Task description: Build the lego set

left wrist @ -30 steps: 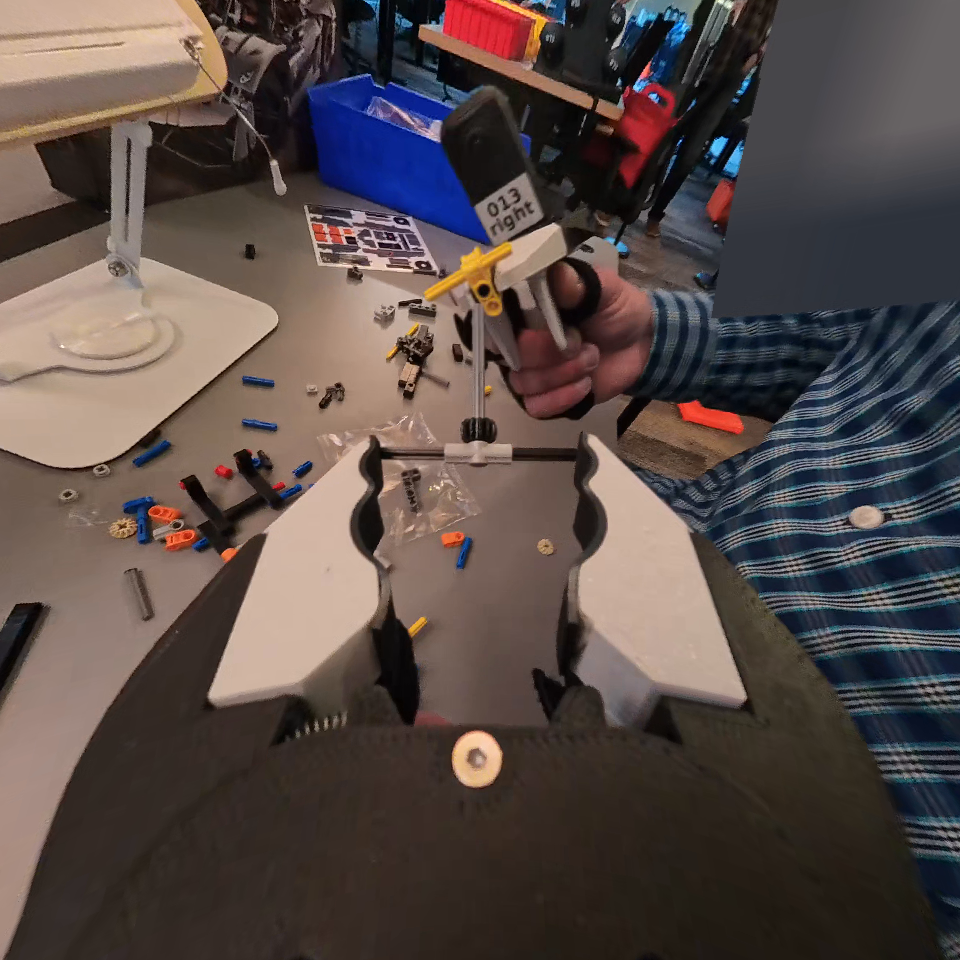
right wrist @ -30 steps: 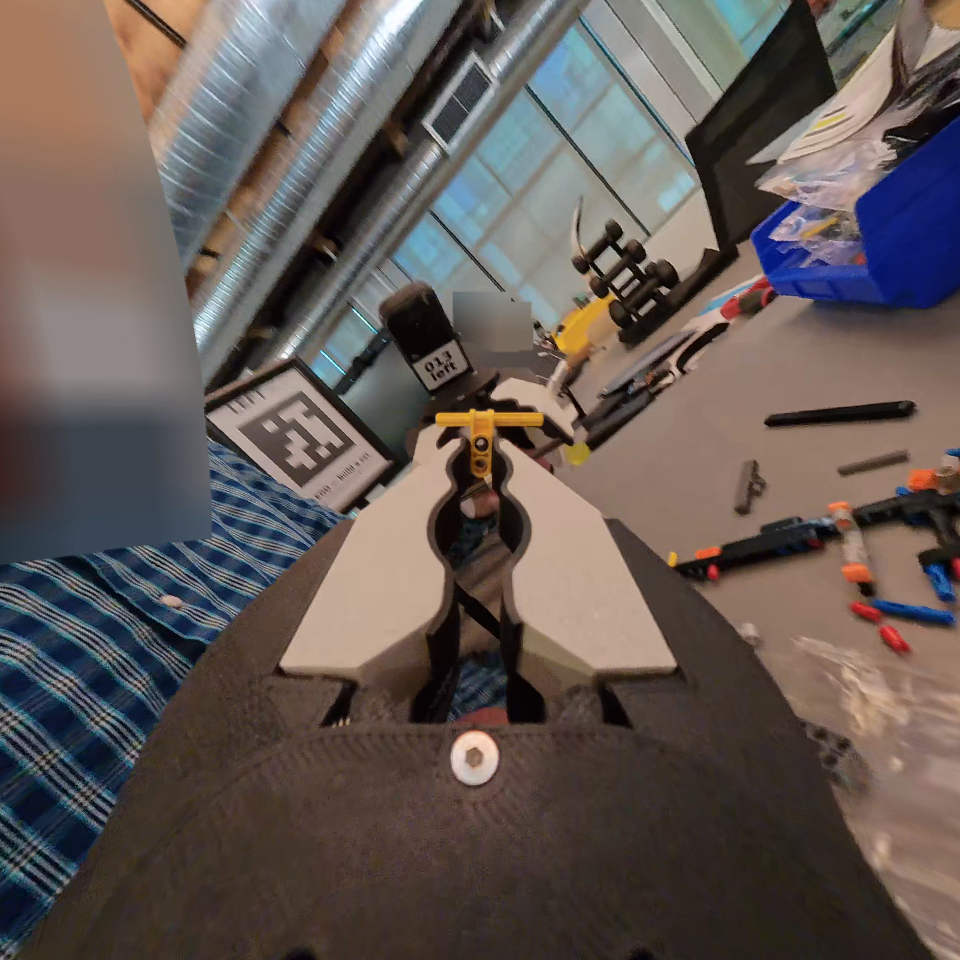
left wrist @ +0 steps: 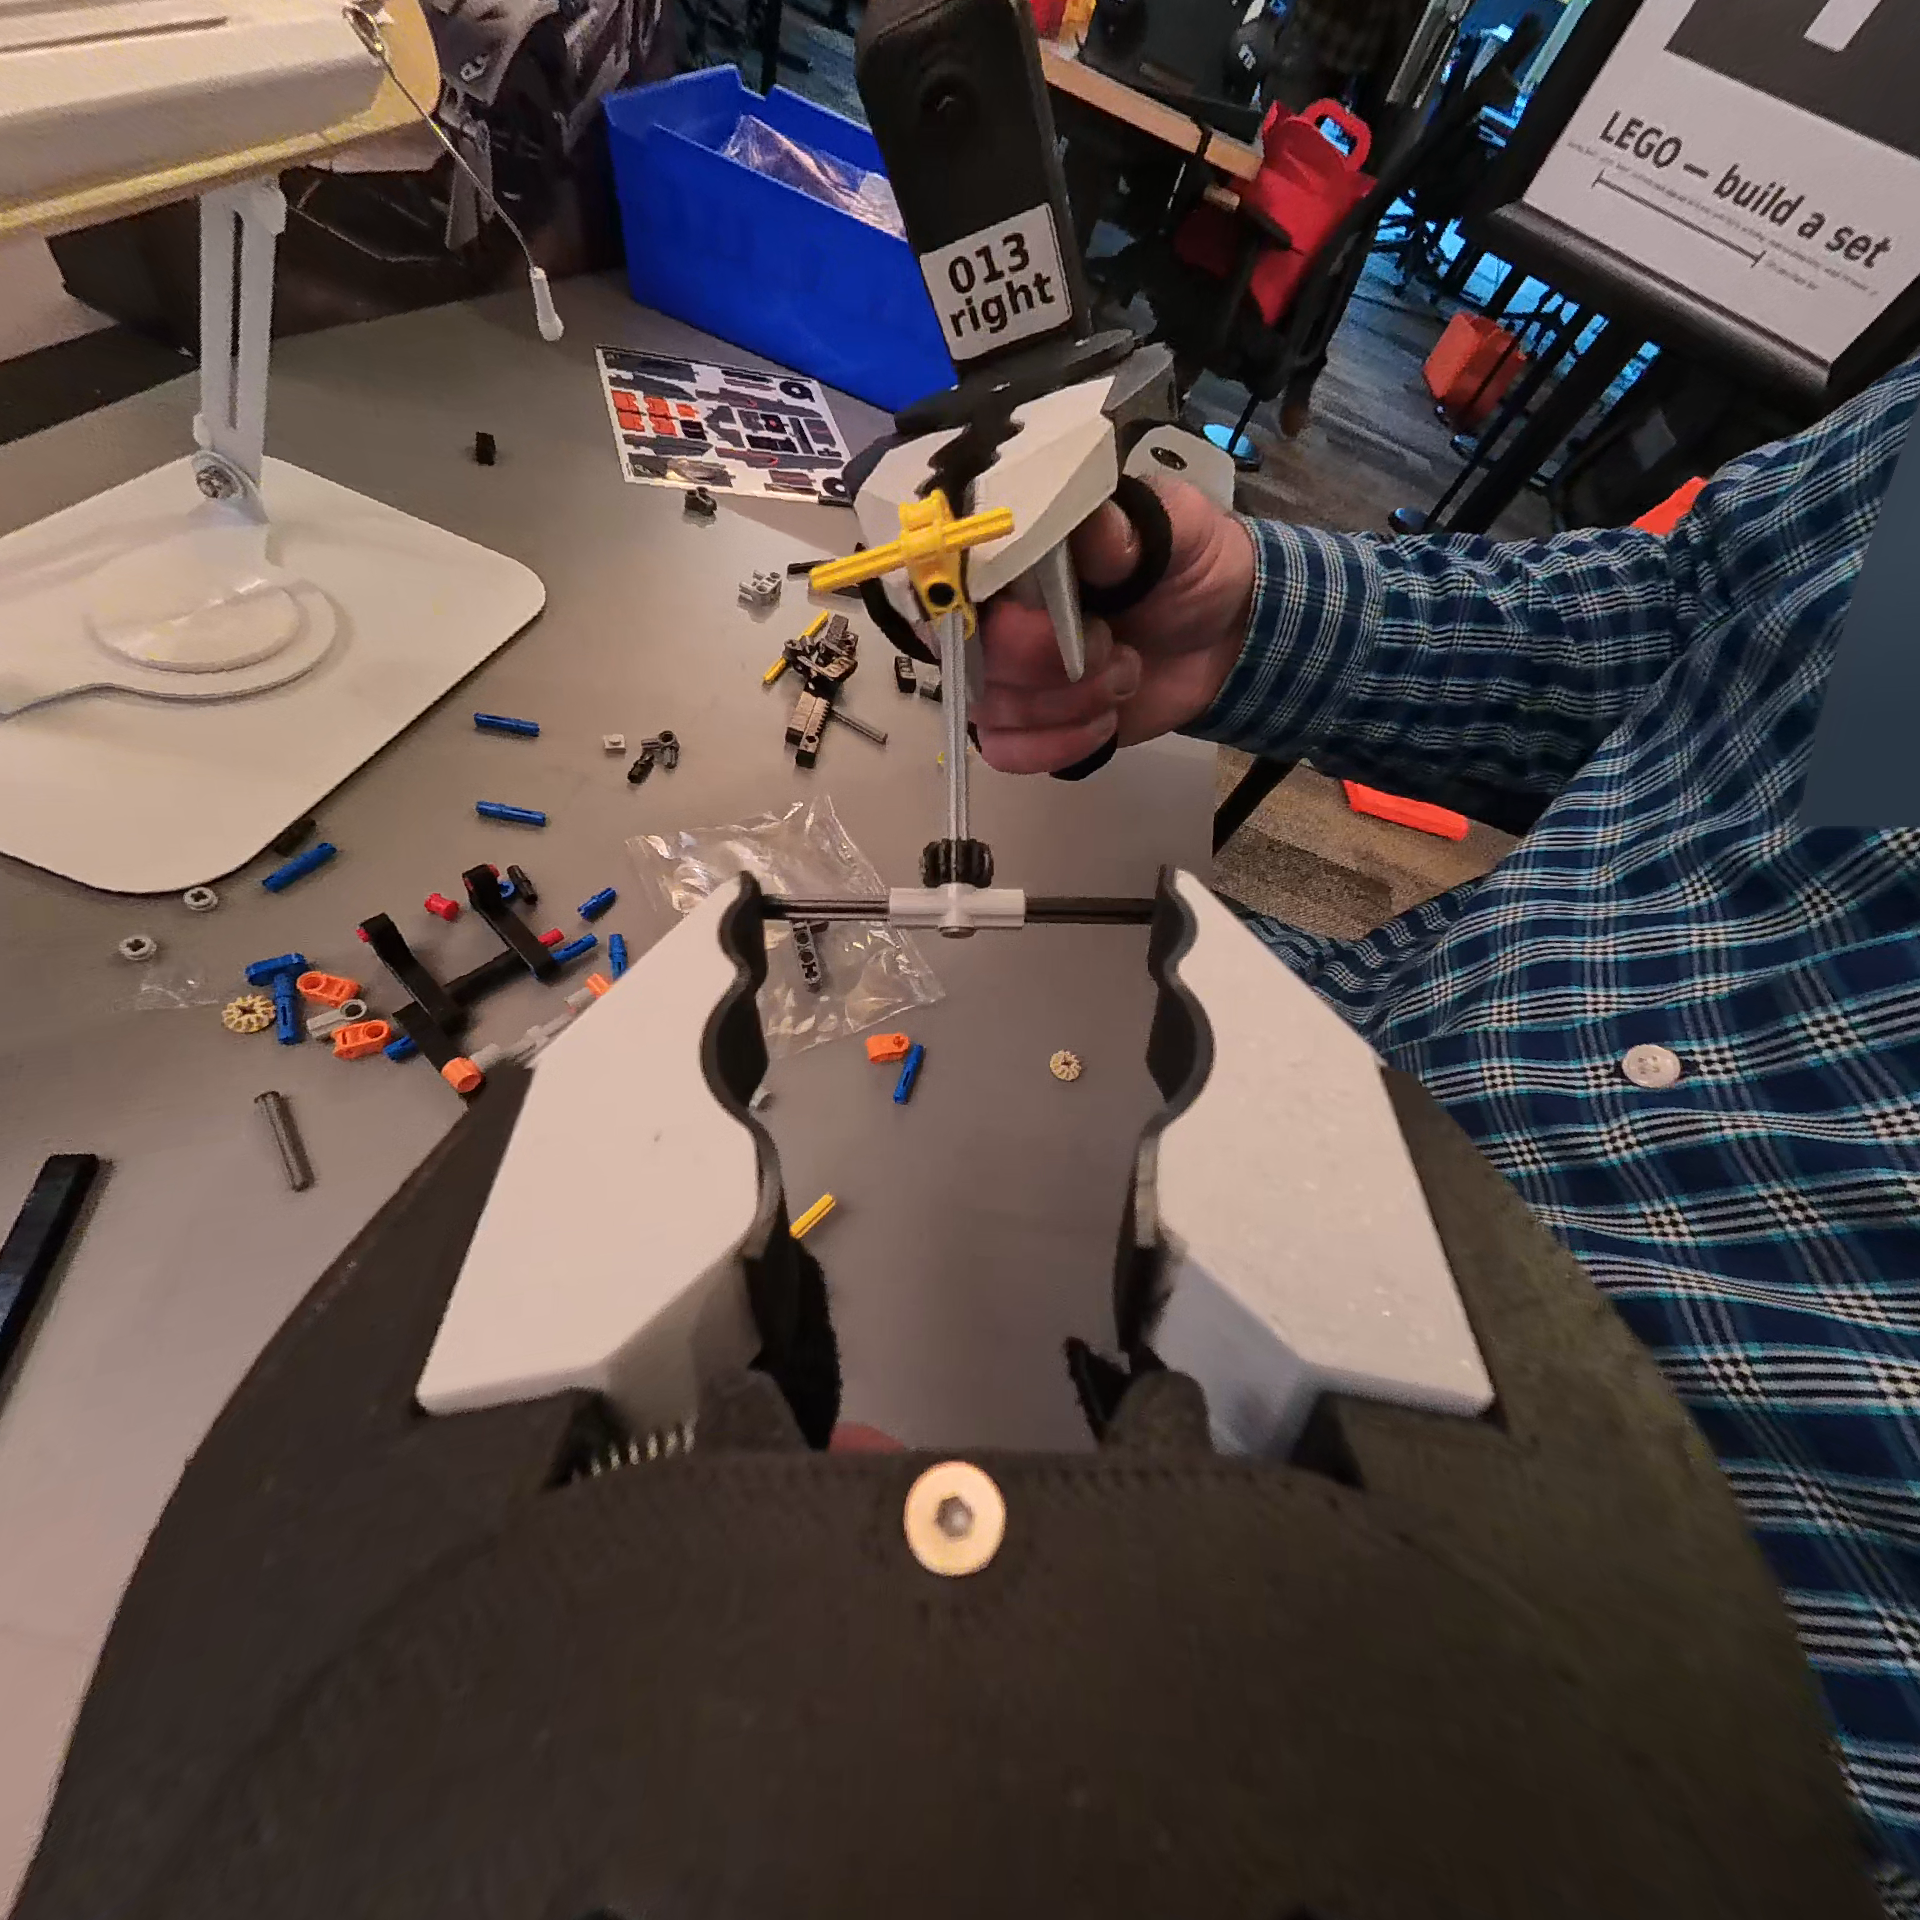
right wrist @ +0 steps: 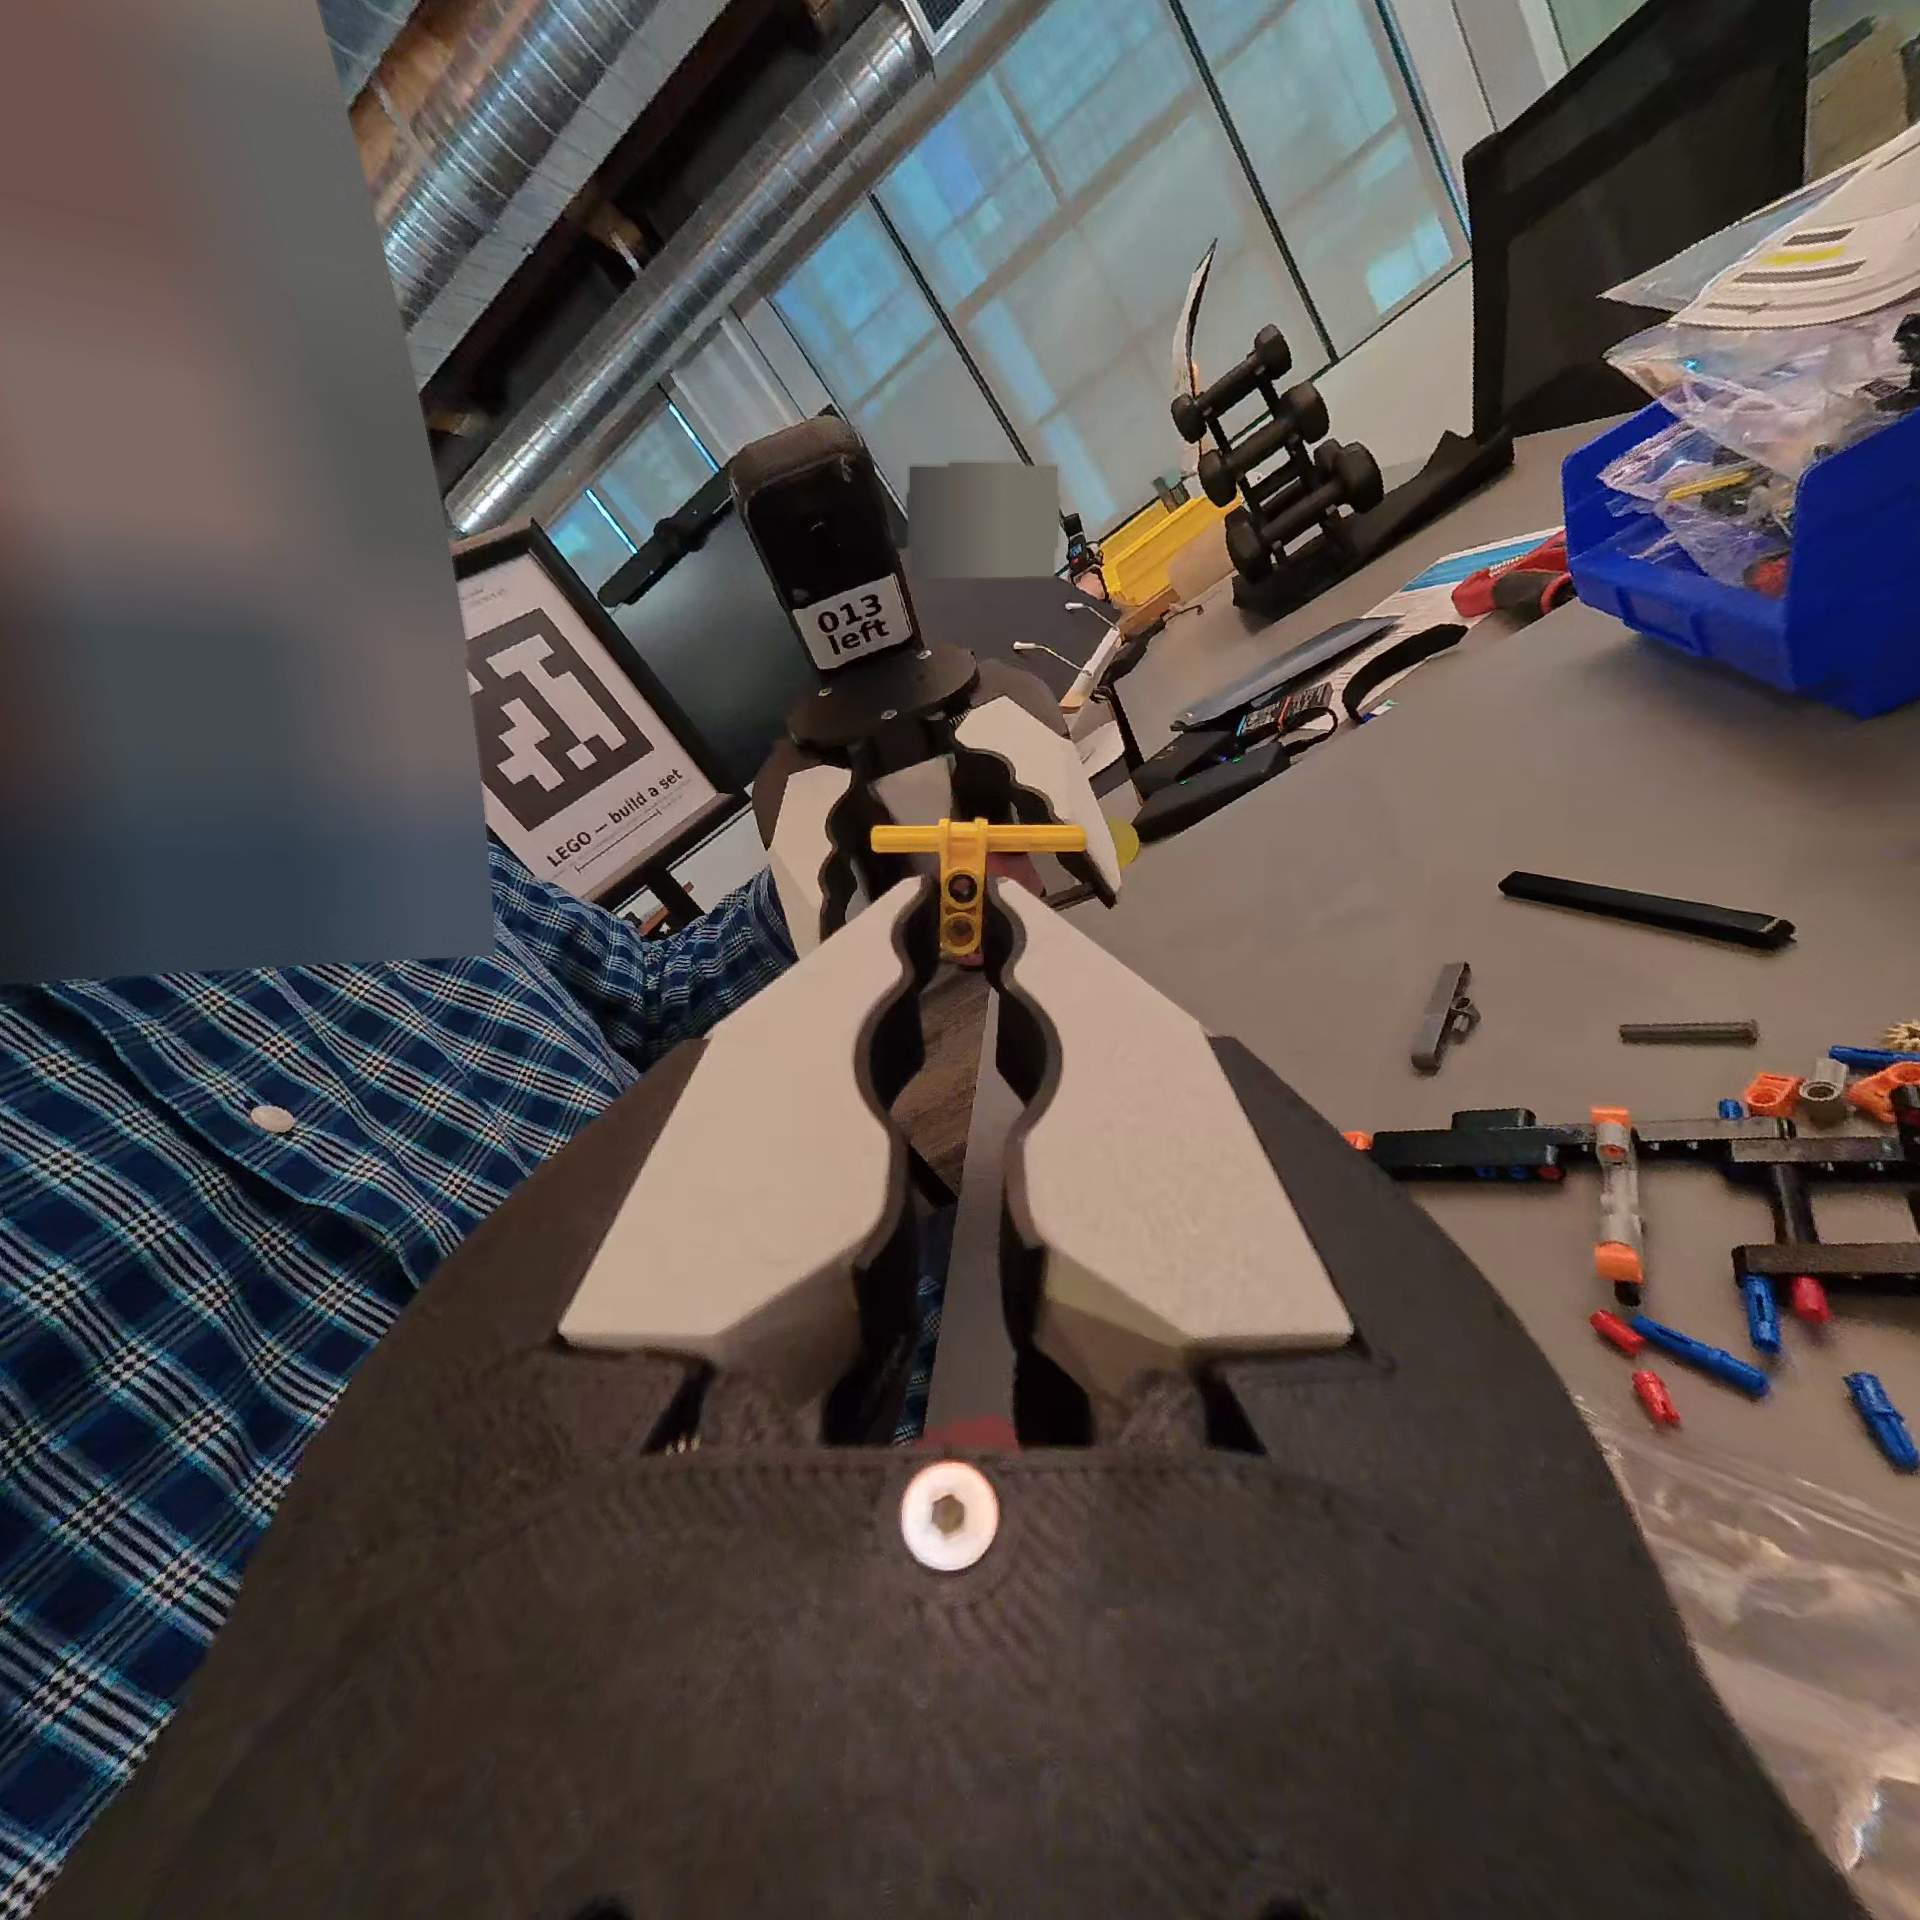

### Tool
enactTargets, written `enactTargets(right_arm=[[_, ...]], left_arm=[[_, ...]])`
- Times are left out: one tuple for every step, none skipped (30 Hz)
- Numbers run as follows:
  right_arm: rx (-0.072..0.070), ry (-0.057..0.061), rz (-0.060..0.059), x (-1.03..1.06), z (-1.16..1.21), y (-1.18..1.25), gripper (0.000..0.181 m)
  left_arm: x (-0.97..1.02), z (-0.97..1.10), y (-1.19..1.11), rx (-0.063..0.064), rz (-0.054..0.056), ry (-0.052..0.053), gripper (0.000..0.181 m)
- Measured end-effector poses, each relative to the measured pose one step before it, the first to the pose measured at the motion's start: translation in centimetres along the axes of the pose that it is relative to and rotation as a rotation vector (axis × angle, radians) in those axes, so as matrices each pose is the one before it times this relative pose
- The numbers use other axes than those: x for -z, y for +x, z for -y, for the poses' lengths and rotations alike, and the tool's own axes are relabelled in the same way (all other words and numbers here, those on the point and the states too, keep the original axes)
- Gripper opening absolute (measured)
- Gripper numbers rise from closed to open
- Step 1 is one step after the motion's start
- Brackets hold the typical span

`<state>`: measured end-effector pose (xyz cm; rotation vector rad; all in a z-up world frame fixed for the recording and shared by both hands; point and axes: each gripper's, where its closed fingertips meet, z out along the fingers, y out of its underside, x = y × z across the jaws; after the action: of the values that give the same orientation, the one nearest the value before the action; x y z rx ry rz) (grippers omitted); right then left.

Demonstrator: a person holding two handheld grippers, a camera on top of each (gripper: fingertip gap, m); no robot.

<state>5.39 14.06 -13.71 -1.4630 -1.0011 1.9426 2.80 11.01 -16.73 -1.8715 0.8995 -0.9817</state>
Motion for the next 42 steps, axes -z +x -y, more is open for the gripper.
enactTargets(right_arm=[[0.0022,-0.0029,-0.004,0.02,-0.055,0.069,0.005],[0.0051,-0.0052,-0.0024,-0.005,-0.068,0.0,0.005],[0.0044,-0.0041,-0.002,0.008,-0.017,-0.018,0.005],[0.0022,-0.0023,-0.0009,-0.005,0.019,-0.017,0.005],[0.0014,-0.0052,0.0011,-0.003,-0.006,-0.044,0.005],[0.0054,-0.007,-0.0008,-0.011,-0.024,-0.026,0.005],[0.0055,-0.006,-0.001,-0.018,-0.001,-0.027,0.005],[0.0008,-0.0055,-0.0004,-0.046,-0.015,-0.005,0.005],[-0.0025,-0.0056,0.0031,-0.061,-0.052,-0.02,0.005],[-0.0048,0.0013,0.0063,-0.043,0.028,-0.065,0.005],[-0.0064,0.0058,0.0062,-0.024,0.082,-0.045,0.005],[-0.0031,-0.0014,0.002,-0.038,-0.028,0.0,0.005],[0.0058,-0.0074,-0.0014,-0.019,-0.086,-0.005,0.005],[0.0086,-0.0067,-0.0022,-0.019,-0.054,-0.031,0.005],[0.0063,-0.0082,-0.0001,-0.026,-0.04,-0.043,0.005],[0.0108,-0.0128,-0.0041,-0.036,-0.066,-0.002,0.005],[0.0146,-0.0165,-0.0088,-0.039,-0.087,0.047,0.005],[0.0166,-0.0155,-0.0034,-0.076,-0.062,-0.055,0.005],[0.0175,-0.0151,-0.0011,-0.094,-0.026,-0.114,0.005],[0.0181,-0.0203,-0.0037,-0.131,-0.119,-0.071,0.005],[0.0162,-0.0174,-0.0033,-0.125,-0.068,-0.049,0.005],[0.0113,-0.0082,0.0004,-0.061,0.062,-0.061,0.005],[0.0119,-0.0109,-0.0026,-0.049,0.02,-0.004,0.005],[0.0119,-0.0115,-0.0013,-0.043,0.005,-0.016,0.005],[0.0108,-0.0096,0.001,-0.022,0.039,-0.023,0.005],[0.0095,-0.0062,0.001,-0.042,0.083,-0.017,0.005],[0.0074,-0.0089,0.0026,-0.057,0.049,-0.027,0.005],[0.0078,-0.0099,-0.0005,-0.06,0.052,0.007,0.005],[0.0109,-0.0085,-0.0017,-0.062,0.073,-0.002,0.005],[0.0143,-0.0087,-0.002,-0.08,0.087,-0.016,0.005],[0.0136,-0.0144,-0.0031,-0.067,0.033,-0.01,0.005],[0.0133,-0.0197,-0.0048,-0.088,0.003,-0.009,0.005],[0.0163,-0.0193,-0.0076,-0.085,0.062,-0.019,0.006],[0.0178,-0.015,-0.0071,-0.083,0.155,-0.052,0.006],[0.012,-0.0148,-0.0058,-0.066,0.184,-0.05,0.006],[0.0095,-0.0138,-0.0056,-0.051,0.212,-0.031,0.006],[0.0125,-0.0091,-0.0044,-0.051,0.273,-0.066,0.006],[0.0105,-0.0085,-0.0022,-0.058,0.279,-0.091,0.006],[0.0087,-0.0137,-0.0029,-0.118,0.192,-0.08,0.006],[0.0104,-0.0215,-0.0045,-0.17,0.062,-0.068,0.007],[0.012,-0.0189,-0.0058,-0.201,0.073,-0.065,0.008],[0.0072,-0.0136,-0.0012,-0.202,0.096,-0.109,0.01]], left_arm=[[-0.038,-0.097,0.034,-0.0056,0.0014,-0.0095,0.072],[-0.031,-0.092,-0.094,-0.0075,0.0092,-0.0102,0.072],[-0.028,-0.031,-0.009,-0.0027,0.0017,-0.004,0.072],[-0.011,0.033,0.093,0.0025,-0.0064,0.0012,0.072],[0.004,-0.005,-0.066,0.0029,0.0024,0.0002,0.072],[-0.005,-0.029,-0.044,0.0005,0.0013,-0.0006,0.072],[-0.026,-0.058,0.111,0.0006,-0.0076,-0.0032,0.072],[-0.016,-0.02,0.062,-0.0016,-0.0018,-0.0031,0.072],[-0.015,0.027,-0.004,-0.0021,0.0028,-0.0009,0.072],[-0.016,0.022,0.041,-0.0003,-0.0013,-0.001,0.072],[0.011,0.043,0.031,0.0005,-0.0017,0.0014,0.072],[0.028,0.001,-0.073,0.0013,0.0039,-0.0006,0.072],[0.045,-0.022,-0.083,0.0016,0.0034,-0.0005,0.072],[0.04,0.021,0.05,0.0035,-0.0052,0.0032,0.072],[0.023,0.025,0.06,0.0038,-0.0052,0.002,0.072],[0.002,-0.008,-0.039,0.0004,0.0018,-0.0001,0.072],[-0.017,0.003,0.012,0.0001,-0.0008,-0.0004,0.072],[-0.036,0.029,0.086,0.0004,-0.0045,0.0007,0.072],[-0.022,0.034,0.026,-0.0016,-0.0002,0.0002,0.072],[-0.012,0.079,0.047,-0.0001,-0.001,0.0036,0.072],[-0.011,-0.059,-0.008,0.0007,0.0007,-0.0059,0.072],[0.018,-0.024,-0.018,-0.0039,0.003,0.0001,0.072],[0.024,0.002,-0.016,0.0037,-0.0012,0.0016,0.072],[0.025,-0.014,0.0,0.0028,-0.0023,0.0013,0.072],[0.023,0.041,-0.015,0.002,-0.001,0.0033,0.072],[0.047,0.06,0.01,0.0021,-0.0013,0.0025,0.072],[0.057,0.019,0.001,-0.0021,0.0008,-0.0004,0.072],[0.06,0.016,-0.027,-0.0031,0.0025,0.0016,0.072],[0.065,0.042,-0.019,-0.0006,-0.0006,0.0046,0.072],[0.059,0.053,0.023,0.0013,-0.0048,0.0085,0.072],[0.081,0.077,-0.029,0.0006,-0.0024,0.0129,0.072],[0.098,0.13,-0.024,-0.0007,-0.0043,0.0175,0.072],[0.109,0.193,-0.034,0.0025,-0.0068,0.0238,0.072],[0.124,0.25,0.04,0.0037,-0.0114,0.0274,0.072],[0.119,0.272,0.023,-0.0006,-0.0077,0.0281,0.072],[0.119,0.31,0.011,-0.0031,-0.0054,0.0296,0.072],[0.104,0.352,0.076,-0.0013,-0.0102,0.0314,0.072],[0.078,0.311,0.067,0.0012,-0.0104,0.0286,0.072],[0.07,0.309,0.022,0.0019,-0.0084,0.0287,0.072],[0.063,0.301,0.06,0.0029,-0.0116,0.0293,0.072],[0.038,0.205,0.025,0.0042,-0.0112,0.0251,0.072],[0.036,0.101,-0.012,0.0052,-0.0102,0.02,0.072]])
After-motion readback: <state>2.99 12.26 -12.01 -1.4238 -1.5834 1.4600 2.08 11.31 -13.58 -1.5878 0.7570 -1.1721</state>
